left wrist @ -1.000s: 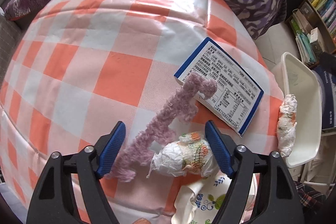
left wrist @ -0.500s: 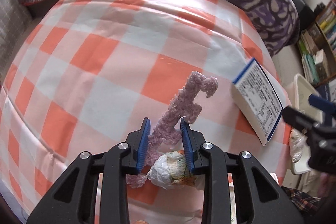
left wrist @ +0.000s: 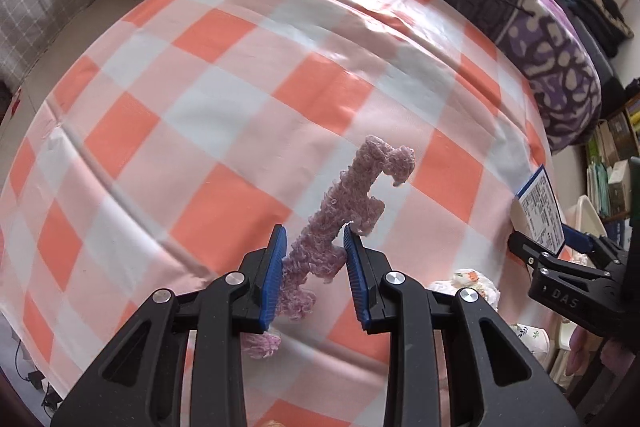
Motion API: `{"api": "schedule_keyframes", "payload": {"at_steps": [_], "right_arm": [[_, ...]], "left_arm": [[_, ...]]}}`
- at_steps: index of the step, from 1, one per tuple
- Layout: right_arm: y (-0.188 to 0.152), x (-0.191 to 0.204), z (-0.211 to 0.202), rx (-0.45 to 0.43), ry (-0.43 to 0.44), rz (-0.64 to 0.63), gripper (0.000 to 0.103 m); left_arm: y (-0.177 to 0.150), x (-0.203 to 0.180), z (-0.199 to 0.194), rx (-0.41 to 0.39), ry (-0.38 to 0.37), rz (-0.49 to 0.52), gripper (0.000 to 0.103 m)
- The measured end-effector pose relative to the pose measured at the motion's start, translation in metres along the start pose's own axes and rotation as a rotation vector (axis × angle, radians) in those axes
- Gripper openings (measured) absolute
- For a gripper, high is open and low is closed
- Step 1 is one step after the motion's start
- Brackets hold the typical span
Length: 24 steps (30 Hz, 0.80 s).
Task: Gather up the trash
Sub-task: 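Grasp the pink strip with the left tool while the right tool grasps the blue box, then release the box into the bin with the right tool while the left tool carries the strip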
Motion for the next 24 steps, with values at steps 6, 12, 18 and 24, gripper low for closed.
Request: {"api": "schedule_keyframes", "payload": {"at_steps": [6, 12, 18, 24], "right_arm": [[0.009, 0.018, -0.013, -0.083, 0.015, 0.015, 0.058], [0.025, 0.027, -0.052, -0.242, 0.074, 0.078, 0.058], [0.034, 0.031, -0.084, -0.391, 0.129, 0.117, 0.058], [0.035, 0.034, -0.110, -0.500, 0.125, 0.130, 0.058]], "left_arm": [[0.007, 0.027, -0.020, -0.067, 0.011, -0.061, 0.030], [0.018, 0.031, -0.040, -0.165, 0.020, -0.117, 0.030], [0.029, 0.026, -0.061, -0.257, 0.030, -0.147, 0.030], [0.035, 0.018, -0.079, -0.332, 0.052, -0.154, 0.030]]}}
Point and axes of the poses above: each gripper's, at about its wrist camera, not at the fingertips, and z roughly the way its jaws point, x to its left, y to its top, the point moved 2 cm from there along z, roughly the way its jaws point, and after that the axes turned 11 degrees about -x, right-handed, at the moved point
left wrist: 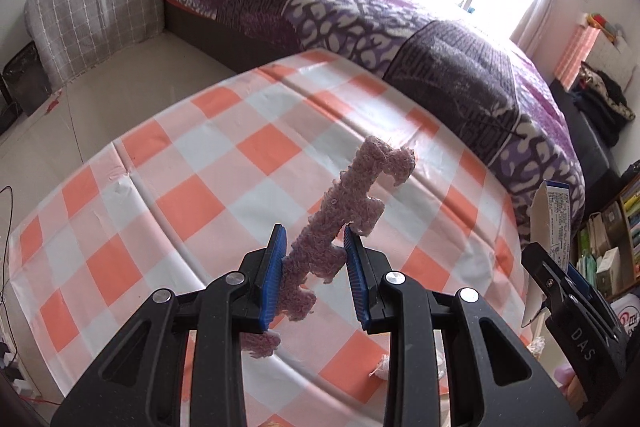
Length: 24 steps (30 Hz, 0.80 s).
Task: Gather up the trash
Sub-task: 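Release the box into the bin with the right tool while the left tool carries the strip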
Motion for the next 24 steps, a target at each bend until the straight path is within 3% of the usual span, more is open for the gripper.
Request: {"api": "schedule_keyframes", "payload": {"at_steps": [10, 24], "right_arm": [[0.008, -0.001, -0.028, -0.108, -0.038, -0.043, 0.058], [0.010, -0.037, -0.051, -0.113, -0.087, -0.023, 0.056]], "left_arm": [[0.003, -0.024, -0.021, -0.060, -0.007, 0.022, 0.030], [-0.009, -0.083, -0.040, -0.091, -0.059, 0.120, 0.030]]}}
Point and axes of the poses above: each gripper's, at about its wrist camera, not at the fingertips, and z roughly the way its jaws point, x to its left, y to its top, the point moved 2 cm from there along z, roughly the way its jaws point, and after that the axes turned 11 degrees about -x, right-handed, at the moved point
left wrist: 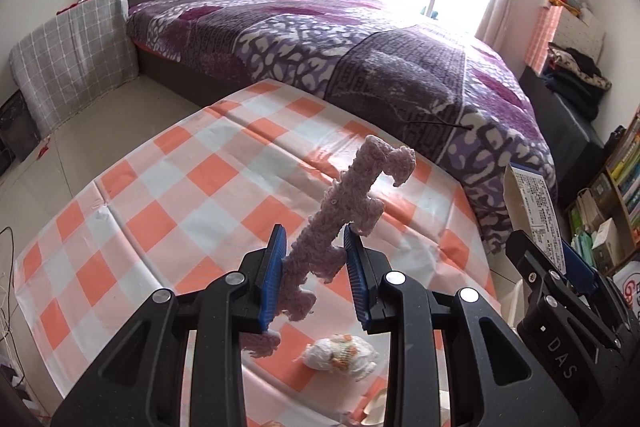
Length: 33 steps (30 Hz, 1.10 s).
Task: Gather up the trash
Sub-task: 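Release the box into the bin with the right tool while the left tool carries the strip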
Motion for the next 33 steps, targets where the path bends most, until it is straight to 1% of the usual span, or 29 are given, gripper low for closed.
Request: {"api": "schedule_keyframes", "payload": {"at_steps": [8, 16, 27, 33], "right_arm": [[0.005, -0.035, -0.015, -0.019, -0.045, 0.041, 0.056], [0.009, -0.088, -0.030, -0.021, -0.130, 0.114, 0.056], [0.001, -0.173, -0.044, 0.057, -0.255, 0.271, 0.056], [-0.009, -0.212, -0.053, 0.089, -0.313, 0.363, 0.060]], "left_arm": [[-0.004, -0.038, -0.005, 0.000, -0.048, 0.036, 0.030], [-0.015, -0.079, -0.011, 0.011, -0.115, 0.083, 0.030], [-0.039, -0.141, -0.022, 0.035, -0.216, 0.178, 0.030], [-0.057, -0.174, -0.026, 0.074, -0.282, 0.214, 0.030]]}}
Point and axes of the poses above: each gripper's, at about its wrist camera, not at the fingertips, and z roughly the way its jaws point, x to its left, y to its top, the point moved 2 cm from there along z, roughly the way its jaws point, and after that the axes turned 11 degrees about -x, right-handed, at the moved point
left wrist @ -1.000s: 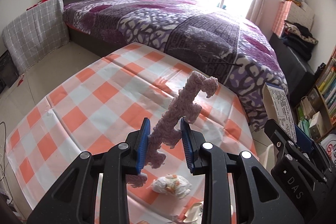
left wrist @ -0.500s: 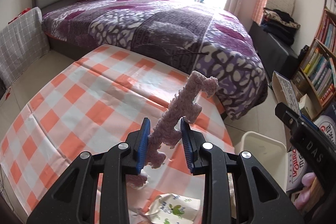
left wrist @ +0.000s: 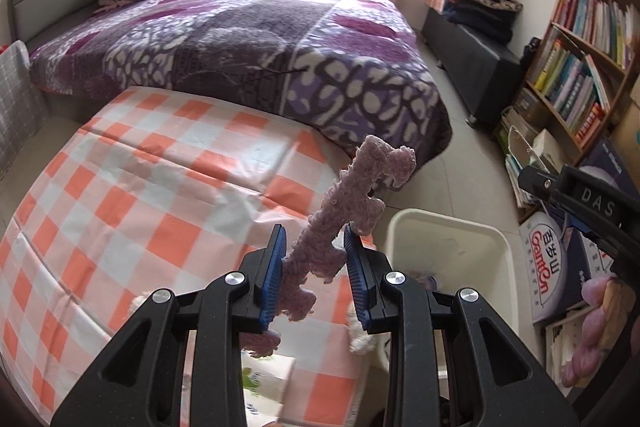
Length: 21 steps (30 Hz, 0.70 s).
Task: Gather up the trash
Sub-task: 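Release the box into the bin with the right tool while the left tool carries the strip, then drop the pink strip into the bin with the left tool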
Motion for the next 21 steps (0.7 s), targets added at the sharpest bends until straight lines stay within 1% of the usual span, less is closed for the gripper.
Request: {"api": "schedule_keyframes", "payload": {"at_steps": [1, 5, 6, 11, 21], "right_arm": [[0.001, -0.007, 0.001, 0.003, -0.009, 0.017, 0.061], [0.004, -0.031, -0.002, -0.007, -0.034, 0.081, 0.079], [0.005, -0.036, -0.003, -0.013, -0.041, 0.090, 0.081], [0.008, -0.059, -0.006, -0.018, -0.054, 0.146, 0.085], [0.012, -0.093, -0.005, -0.009, -0.078, 0.224, 0.088]], "left_arm": [[-0.002, -0.006, 0.001, 0.005, -0.011, 0.006, 0.030], [-0.007, -0.028, 0.002, 0.021, -0.047, 0.031, 0.030], [-0.008, -0.032, 0.002, 0.023, -0.053, 0.037, 0.030], [-0.017, -0.056, 0.004, 0.043, -0.084, 0.069, 0.030], [-0.033, -0.099, 0.016, 0.106, -0.171, 0.100, 0.030]]}}
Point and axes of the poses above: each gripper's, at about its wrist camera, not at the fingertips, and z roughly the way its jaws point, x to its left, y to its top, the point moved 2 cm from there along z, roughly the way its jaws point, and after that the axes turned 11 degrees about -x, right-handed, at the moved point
